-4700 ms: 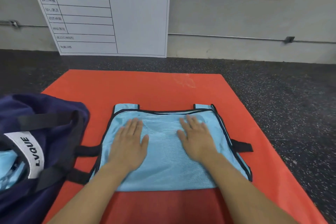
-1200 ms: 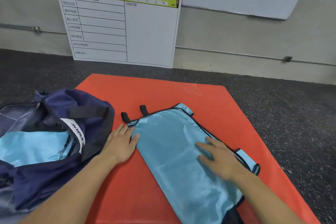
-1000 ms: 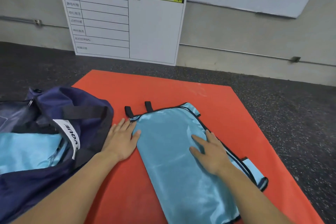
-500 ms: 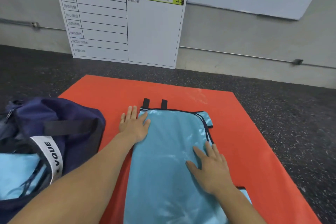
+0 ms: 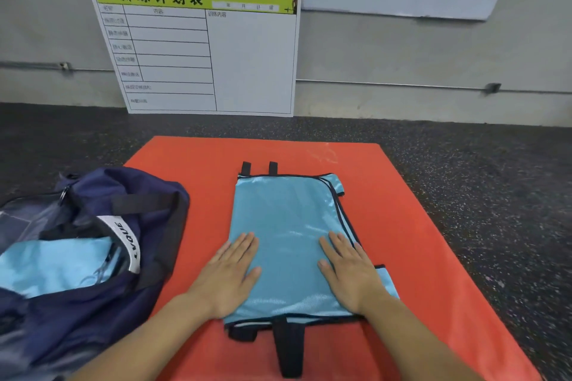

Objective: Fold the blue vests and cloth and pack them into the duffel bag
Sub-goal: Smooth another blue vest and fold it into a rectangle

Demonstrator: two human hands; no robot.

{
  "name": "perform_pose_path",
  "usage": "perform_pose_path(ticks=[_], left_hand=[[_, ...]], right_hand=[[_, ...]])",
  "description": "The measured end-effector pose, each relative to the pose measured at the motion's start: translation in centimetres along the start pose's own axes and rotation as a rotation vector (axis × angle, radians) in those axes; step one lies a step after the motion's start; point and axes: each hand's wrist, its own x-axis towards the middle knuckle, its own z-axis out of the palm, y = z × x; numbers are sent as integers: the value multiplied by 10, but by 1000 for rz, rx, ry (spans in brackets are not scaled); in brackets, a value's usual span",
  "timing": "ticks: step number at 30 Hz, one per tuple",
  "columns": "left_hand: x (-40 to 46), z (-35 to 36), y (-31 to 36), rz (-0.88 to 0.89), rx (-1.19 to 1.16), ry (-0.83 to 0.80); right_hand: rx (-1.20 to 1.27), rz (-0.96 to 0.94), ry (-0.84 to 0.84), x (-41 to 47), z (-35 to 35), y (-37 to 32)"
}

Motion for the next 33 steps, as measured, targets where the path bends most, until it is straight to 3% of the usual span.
perform_pose_path(ticks=[4,9,13,18,33], left_hand=[[-55,-2,-14,108,30,8],[-101,-19,1,97,-71,-64],[-122,-34,13,31,-145,-108],[-130,-44,26,51,-118,-135],[-138,-22,25,96,-193,-36]], right_hand=[[-22,-65,-69,-35,-9,12],[-32,-172,-32,-79,-5,17],[84,-346,13,-103,-10,-27],[101,-571,-107,-123,-4,-87],[150,-503,114,-115,34,-116]])
